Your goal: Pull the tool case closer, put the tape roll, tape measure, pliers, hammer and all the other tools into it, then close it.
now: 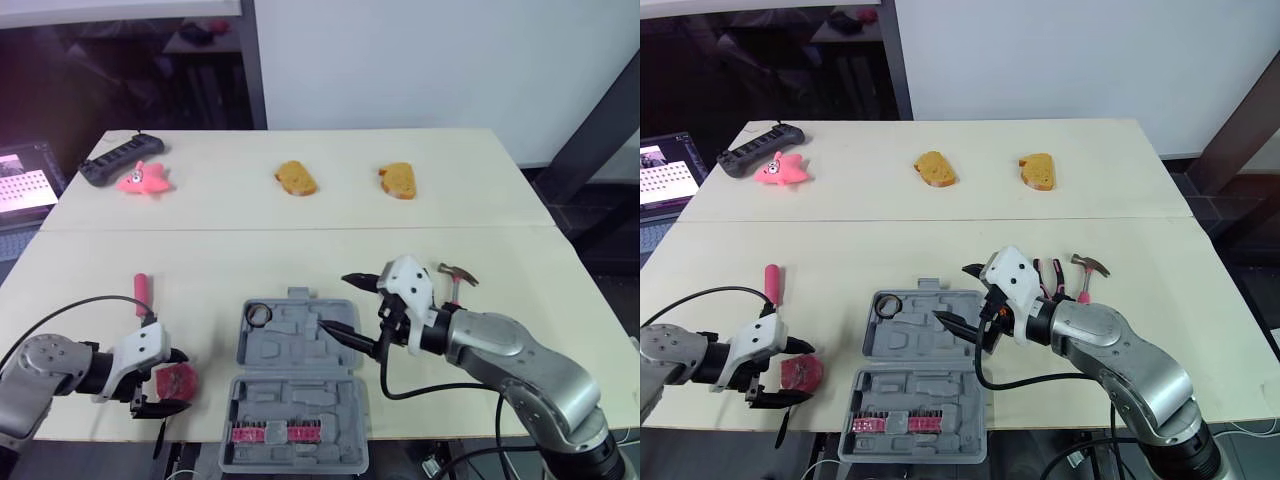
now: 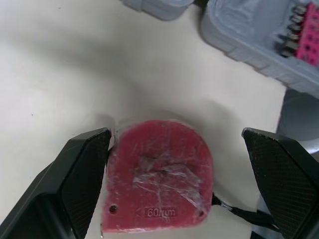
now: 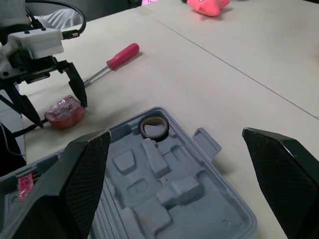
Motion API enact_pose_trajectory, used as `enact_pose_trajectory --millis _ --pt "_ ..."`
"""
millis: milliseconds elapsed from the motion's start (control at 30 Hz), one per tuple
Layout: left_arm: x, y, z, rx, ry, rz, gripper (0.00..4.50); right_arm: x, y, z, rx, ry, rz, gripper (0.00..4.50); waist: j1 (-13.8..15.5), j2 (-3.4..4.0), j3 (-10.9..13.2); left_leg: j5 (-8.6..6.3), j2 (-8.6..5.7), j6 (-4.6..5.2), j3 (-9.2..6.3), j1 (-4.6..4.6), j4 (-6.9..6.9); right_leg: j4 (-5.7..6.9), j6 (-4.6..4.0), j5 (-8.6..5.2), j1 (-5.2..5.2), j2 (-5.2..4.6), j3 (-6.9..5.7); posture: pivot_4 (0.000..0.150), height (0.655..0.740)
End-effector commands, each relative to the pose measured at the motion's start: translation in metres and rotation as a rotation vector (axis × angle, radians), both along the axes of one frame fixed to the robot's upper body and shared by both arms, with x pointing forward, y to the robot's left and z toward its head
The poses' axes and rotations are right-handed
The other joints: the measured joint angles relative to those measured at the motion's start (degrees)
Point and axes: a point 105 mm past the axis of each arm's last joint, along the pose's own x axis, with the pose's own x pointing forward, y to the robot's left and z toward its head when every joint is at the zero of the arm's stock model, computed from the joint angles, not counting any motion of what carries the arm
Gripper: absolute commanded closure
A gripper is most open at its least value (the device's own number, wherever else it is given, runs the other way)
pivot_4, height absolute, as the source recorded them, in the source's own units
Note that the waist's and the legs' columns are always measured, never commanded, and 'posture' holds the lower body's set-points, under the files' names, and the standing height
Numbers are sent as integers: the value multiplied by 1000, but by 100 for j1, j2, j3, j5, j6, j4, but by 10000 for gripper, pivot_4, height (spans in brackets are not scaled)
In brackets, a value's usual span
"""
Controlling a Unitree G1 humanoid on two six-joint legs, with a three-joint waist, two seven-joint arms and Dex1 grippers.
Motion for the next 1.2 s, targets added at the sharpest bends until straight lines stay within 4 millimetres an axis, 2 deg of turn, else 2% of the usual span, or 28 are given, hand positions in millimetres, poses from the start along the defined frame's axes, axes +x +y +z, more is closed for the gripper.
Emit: enact_pose_trajectory --millis 33,367,567,767,900,1033,1200 --pt "-3 3 -6 43 9 3 769 -4 2 12 16 -47 13 0 0 0 0 0 0 0 0 1 1 2 0 0 0 0 0 1500 7400" --pt "-8 18 -14 72 42 64 769 -1 4 13 17 -44 16 0 -11 0 -1 1 0 -1 1 22 0 19 -1 -1 3 6 8 1500 7400" --pt "4 4 6 -38 -52 52 769 0 4 11 17 -38 18 0 1 0 -1 1 2 -1 1 22 0 21 -2 -1 4 11 13 1500 7400" --pt "4 7 13 -32 -88 59 769 -3 4 10 22 -34 20 0 5 -1 -1 1 2 -1 1 21 1 21 -1 0 5 11 13 1500 7400" --pt "1 14 7 13 -77 77 769 -5 5 10 25 -35 23 0 -8 -1 -1 1 3 -1 1 22 1 21 -2 0 5 12 14 1500 7400" --pt "-2 9 2 8 -54 88 769 -4 5 11 26 -37 20 0 1 -2 -1 1 4 -1 0 22 0 22 -2 0 5 14 14 1500 7400" --pt "2 13 -8 47 -62 123 769 -2 5 11 24 -37 15 0 8 -2 -1 1 3 -2 0 23 2 22 -2 0 9 14 14 1500 7400"
